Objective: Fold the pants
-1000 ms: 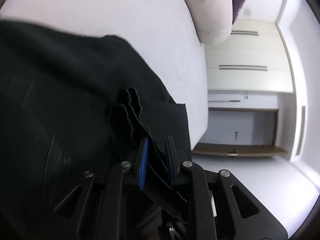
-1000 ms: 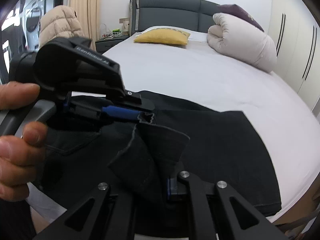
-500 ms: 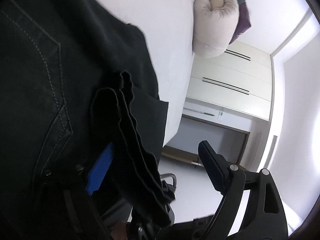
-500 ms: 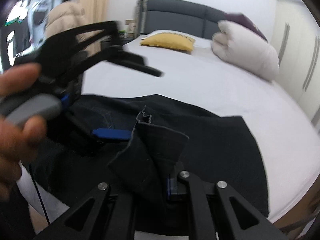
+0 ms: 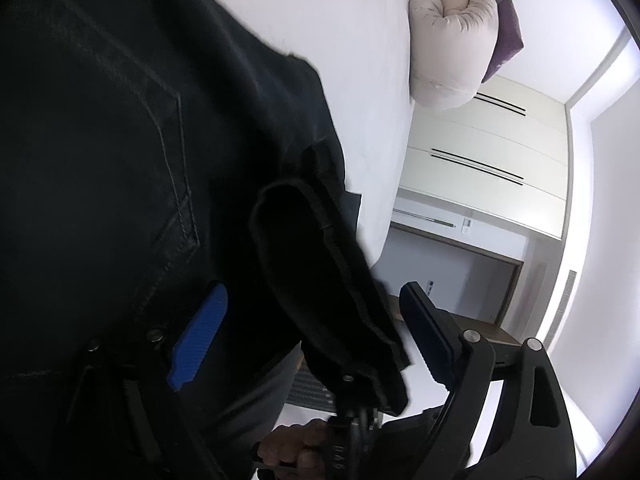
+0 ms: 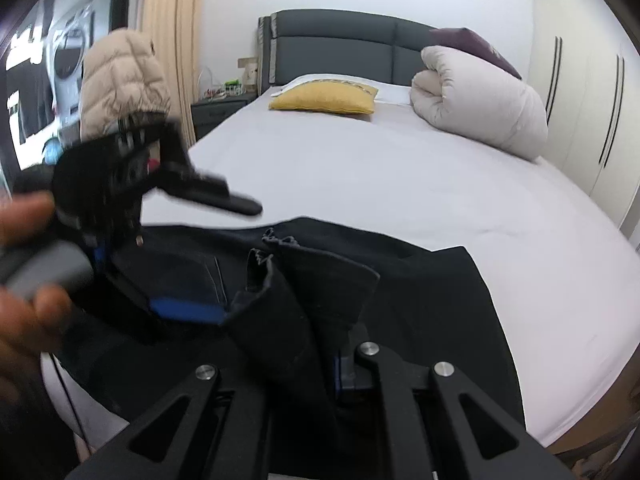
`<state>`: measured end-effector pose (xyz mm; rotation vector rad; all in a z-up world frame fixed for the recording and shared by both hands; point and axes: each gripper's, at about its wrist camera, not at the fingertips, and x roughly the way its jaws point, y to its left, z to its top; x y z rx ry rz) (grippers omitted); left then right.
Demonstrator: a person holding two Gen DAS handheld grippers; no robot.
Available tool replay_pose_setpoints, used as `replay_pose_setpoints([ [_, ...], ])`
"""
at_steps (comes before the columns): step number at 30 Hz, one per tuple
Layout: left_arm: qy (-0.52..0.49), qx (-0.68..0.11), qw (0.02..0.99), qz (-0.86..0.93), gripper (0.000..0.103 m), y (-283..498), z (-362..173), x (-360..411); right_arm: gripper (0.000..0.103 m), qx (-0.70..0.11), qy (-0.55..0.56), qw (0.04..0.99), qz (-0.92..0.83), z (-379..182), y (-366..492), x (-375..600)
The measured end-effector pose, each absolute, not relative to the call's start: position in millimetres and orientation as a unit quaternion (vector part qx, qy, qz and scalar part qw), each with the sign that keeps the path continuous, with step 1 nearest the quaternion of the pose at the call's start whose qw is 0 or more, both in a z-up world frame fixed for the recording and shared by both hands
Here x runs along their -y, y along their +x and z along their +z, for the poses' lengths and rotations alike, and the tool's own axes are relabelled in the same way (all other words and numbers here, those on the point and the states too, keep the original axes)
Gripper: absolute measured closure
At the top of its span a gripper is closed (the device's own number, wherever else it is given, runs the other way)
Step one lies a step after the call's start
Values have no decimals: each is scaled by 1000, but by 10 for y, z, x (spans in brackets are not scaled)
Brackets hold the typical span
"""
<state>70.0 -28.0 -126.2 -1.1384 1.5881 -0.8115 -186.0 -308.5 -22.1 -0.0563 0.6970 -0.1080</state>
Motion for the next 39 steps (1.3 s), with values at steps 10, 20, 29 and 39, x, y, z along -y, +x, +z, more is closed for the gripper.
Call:
replay_pose_setpoints([
  [10,-497,-650,458,-347,15,864,-1356,436,96,-331,-126,934,-44,-259,-1945,2780],
  [20,-367,-673,536,-354,90,1139,-1189,365,95,-343,-232,910,-26,-527,-1966,2438],
  [29,-281,-677,591,-337,93,1155,-1180,296,93,-375,-262,889,-5,-778,-1880,2244],
  [39,-237,-664,620,-346,93,1242,-1201,330,87,-382,-260,887,-9,-823,-1885,2208],
])
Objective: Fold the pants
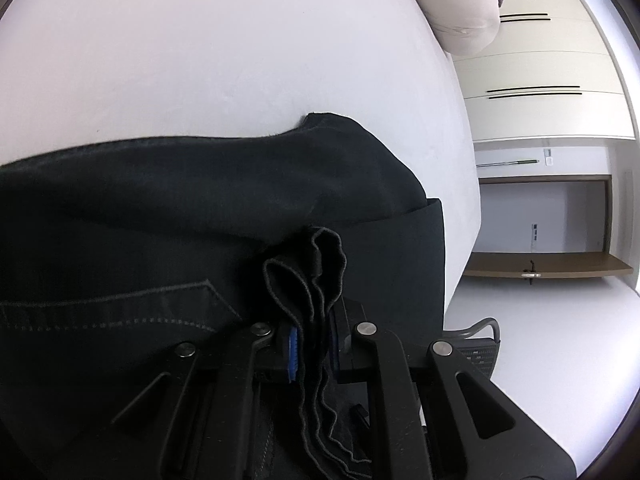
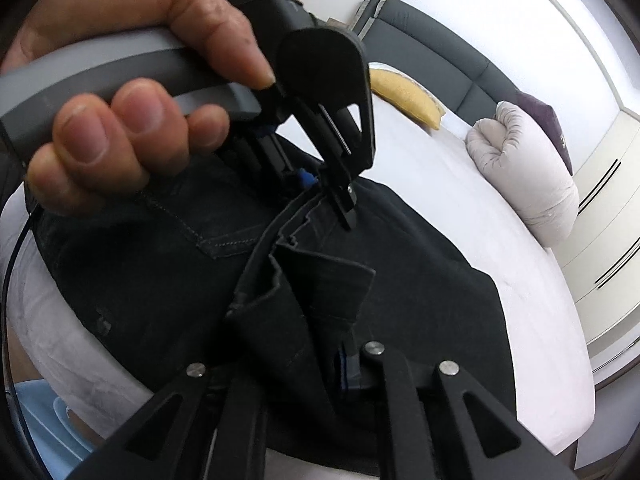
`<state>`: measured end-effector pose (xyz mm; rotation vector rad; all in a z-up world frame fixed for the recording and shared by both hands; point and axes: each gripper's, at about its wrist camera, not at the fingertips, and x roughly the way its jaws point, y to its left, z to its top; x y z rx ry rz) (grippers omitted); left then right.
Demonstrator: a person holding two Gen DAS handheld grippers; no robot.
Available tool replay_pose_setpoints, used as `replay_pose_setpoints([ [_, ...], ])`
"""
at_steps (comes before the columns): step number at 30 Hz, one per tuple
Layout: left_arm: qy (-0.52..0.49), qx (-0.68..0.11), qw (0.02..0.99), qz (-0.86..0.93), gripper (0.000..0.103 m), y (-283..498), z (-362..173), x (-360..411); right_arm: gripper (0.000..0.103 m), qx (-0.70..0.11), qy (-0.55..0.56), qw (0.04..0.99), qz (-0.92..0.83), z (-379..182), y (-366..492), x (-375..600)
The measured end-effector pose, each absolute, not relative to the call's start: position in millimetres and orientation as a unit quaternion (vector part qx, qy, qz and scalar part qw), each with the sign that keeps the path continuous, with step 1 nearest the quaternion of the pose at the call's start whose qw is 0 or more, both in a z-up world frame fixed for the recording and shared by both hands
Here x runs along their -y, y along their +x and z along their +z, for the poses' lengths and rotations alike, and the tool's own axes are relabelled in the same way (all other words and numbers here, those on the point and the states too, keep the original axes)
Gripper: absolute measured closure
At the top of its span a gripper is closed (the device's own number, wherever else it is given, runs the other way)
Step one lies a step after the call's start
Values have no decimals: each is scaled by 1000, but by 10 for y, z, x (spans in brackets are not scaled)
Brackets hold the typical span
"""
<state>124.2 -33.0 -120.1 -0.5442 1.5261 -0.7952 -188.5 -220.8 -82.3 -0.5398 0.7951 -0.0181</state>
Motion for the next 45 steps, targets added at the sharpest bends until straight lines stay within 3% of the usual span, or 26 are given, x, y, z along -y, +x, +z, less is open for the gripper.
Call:
replay_pose_setpoints([
  [4,-233,-658,621,-356,93,1220,-1260,379,81,-395,-237,887,-6,-889,-1923,2167],
  [8,-230,-659,626,-349,93,1218,-1287,369,65,-391,-234,890,-10,-863,-1965,2247],
  [17,-213,-650,632,-363,93,1167,-1289,499,63,-407,-225,885,-17,-842,-2092,2462],
  [20,-221,-651,631,-359,92,1131,-1250,385,42,-425,-155,892,2,-716,-2178,2676],
  [21,-215,-650,635,-359,90,1121,-1220,369,39,-437,-109,893,16,-647,-2222,2821],
  [25,-179,-646,661,-336,87,1095,-1033,318,39,-440,24,896,49,-293,-2357,3365],
  [29,-124,-614,717,-306,87,1040,-706,316,53,-427,175,882,100,8,-2270,4087],
  [34,-74,-582,742,-325,87,750,-384,569,53,-409,232,858,208,193,-1945,4446],
  [39,-27,-602,712,-361,87,361,-610,994,55,-412,369,790,264,-281,-1262,4717],
  [44,6,-603,712,-359,87,262,-816,1125,56,-499,401,725,255,-945,-689,4557],
  [45,4,-606,710,-358,87,283,-815,1122,64,-510,411,714,247,-1054,-611,4600],
])
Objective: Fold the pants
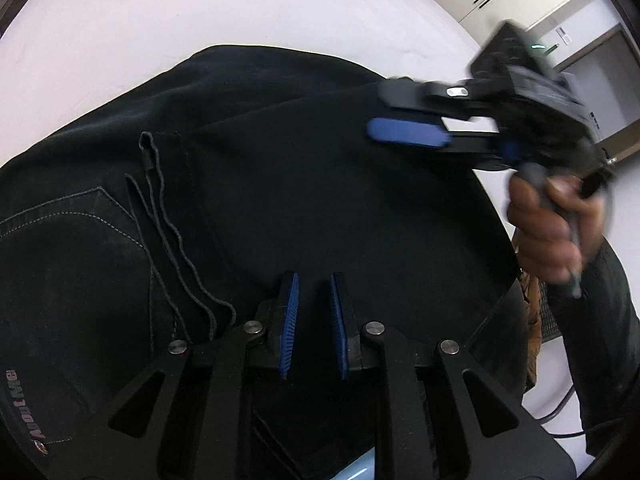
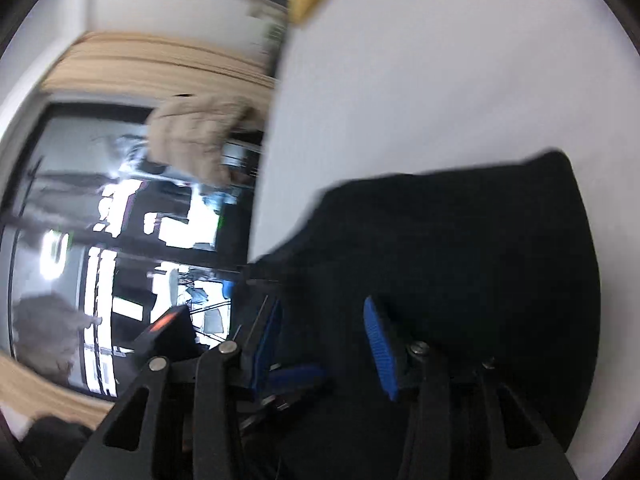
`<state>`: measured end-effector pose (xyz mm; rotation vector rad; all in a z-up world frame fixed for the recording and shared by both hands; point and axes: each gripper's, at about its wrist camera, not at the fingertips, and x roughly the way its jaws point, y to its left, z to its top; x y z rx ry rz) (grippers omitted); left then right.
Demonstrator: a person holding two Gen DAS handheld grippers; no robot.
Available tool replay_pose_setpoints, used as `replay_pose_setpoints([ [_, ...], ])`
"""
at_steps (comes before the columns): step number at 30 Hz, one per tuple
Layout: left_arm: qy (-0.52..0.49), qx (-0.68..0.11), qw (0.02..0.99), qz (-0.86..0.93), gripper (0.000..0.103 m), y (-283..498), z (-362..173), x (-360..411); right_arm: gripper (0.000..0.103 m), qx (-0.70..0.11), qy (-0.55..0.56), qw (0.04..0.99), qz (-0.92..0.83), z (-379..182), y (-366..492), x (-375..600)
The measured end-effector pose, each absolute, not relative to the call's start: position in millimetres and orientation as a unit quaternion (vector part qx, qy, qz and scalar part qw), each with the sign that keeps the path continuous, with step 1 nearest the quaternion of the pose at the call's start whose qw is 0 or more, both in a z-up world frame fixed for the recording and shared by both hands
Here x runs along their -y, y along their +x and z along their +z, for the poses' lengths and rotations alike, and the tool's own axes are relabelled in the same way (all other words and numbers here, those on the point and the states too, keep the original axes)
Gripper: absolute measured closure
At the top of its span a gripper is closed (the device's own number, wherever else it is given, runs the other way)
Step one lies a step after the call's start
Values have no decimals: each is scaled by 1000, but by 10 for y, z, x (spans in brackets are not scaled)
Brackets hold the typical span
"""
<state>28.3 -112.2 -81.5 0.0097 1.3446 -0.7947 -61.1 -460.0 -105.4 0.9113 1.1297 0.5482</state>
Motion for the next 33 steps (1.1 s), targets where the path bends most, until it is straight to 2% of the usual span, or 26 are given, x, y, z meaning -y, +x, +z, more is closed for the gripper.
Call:
replay_pose_setpoints([
  [2,4,-608,709,-357,87,307,-817,1126,78,-516,441,691,246,-1225,-537,4697],
  [3,7,-606,711,-357,87,305,-814,1135,81,-517,453,683,248,-1275,-544,4721],
  [13,17,-592,722,-358,87,169,-787,1184,78,-535,411,684,277,-1156,-1215,4661],
  [22,-14,-578,734,-356,87,70,-668,885,77,-561,383,696,233,-1030,-1815,4671],
  [26,-88,-532,760,-364,87,-54,-331,389,49,-520,380,729,232,-695,-2003,4738],
  [28,-140,-506,771,-360,78,-145,-198,26,42,-487,388,742,250,-527,-2003,4711],
  [29,-160,-499,775,-353,47,-185,-157,-139,40,-473,388,747,261,-456,-1968,4664],
  [30,-183,-492,780,-340,9,-238,-122,-346,40,-462,385,751,274,-397,-1915,4592],
  [31,-208,-482,785,-329,0,-295,-100,-536,40,-453,380,754,287,-348,-1838,4496],
  [33,-261,-458,790,-312,0,-432,-65,-937,40,-443,372,754,310,-306,-1677,4304],
])
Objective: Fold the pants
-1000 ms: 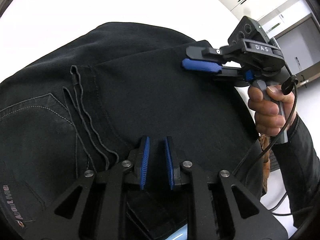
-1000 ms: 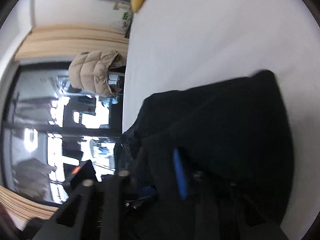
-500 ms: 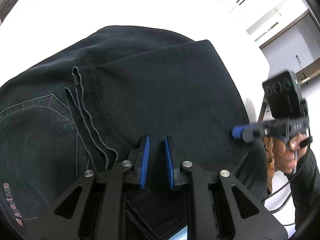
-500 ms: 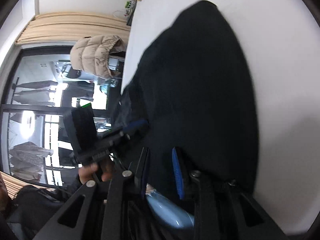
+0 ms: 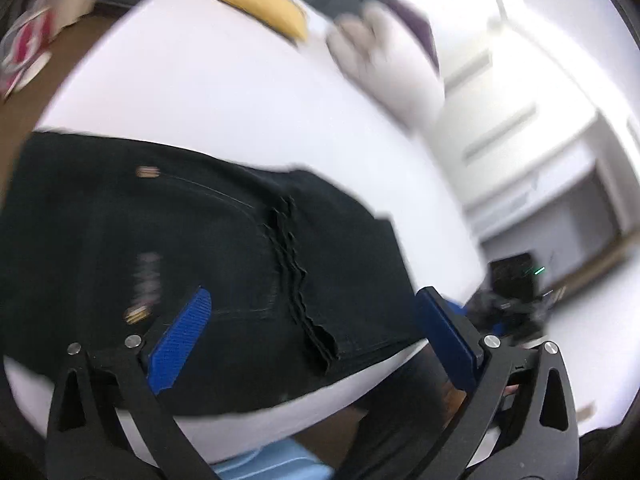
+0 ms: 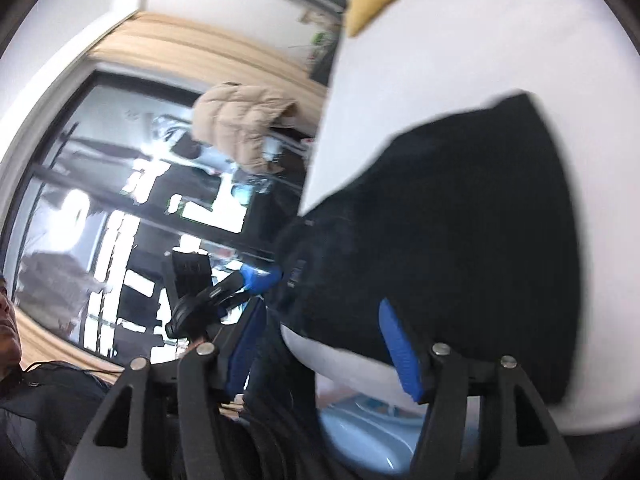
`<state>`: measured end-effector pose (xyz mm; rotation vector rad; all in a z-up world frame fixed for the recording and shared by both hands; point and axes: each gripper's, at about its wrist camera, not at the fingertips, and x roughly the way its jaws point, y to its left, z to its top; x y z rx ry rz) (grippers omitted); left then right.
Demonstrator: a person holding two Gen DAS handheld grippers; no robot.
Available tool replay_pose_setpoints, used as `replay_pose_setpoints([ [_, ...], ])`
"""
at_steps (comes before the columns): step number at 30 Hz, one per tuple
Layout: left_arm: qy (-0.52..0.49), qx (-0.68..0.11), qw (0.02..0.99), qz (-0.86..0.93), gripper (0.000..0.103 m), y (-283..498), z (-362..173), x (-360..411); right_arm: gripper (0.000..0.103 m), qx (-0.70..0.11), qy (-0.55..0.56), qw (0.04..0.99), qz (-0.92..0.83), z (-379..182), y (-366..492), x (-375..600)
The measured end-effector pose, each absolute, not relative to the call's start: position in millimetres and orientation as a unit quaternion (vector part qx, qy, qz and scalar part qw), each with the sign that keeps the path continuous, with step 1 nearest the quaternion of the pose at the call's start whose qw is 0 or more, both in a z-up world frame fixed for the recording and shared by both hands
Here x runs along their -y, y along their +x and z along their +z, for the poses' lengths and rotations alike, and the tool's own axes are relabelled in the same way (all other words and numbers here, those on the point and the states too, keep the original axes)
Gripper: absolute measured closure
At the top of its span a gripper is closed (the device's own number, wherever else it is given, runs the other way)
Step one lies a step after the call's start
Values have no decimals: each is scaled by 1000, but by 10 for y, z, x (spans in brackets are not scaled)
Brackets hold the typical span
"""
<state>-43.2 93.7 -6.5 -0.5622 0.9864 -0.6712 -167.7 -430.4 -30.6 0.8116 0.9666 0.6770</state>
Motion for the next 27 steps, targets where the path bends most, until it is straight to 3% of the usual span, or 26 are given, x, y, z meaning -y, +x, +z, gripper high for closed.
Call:
replay_pose_setpoints([
  [9,-410,-421,785,-197,0,-1049,-512,-2181,40,-428,380,730,373,-383,-945,3421],
  [13,-491,-411,749,-170,0,-1128,-816,-2438,40,-428,387,723,380,-423,-803,3213],
  [27,-611,-345,701,-127,0,-900,-1462,-2771,41,-448,396,705,382,-568,-825,3231],
])
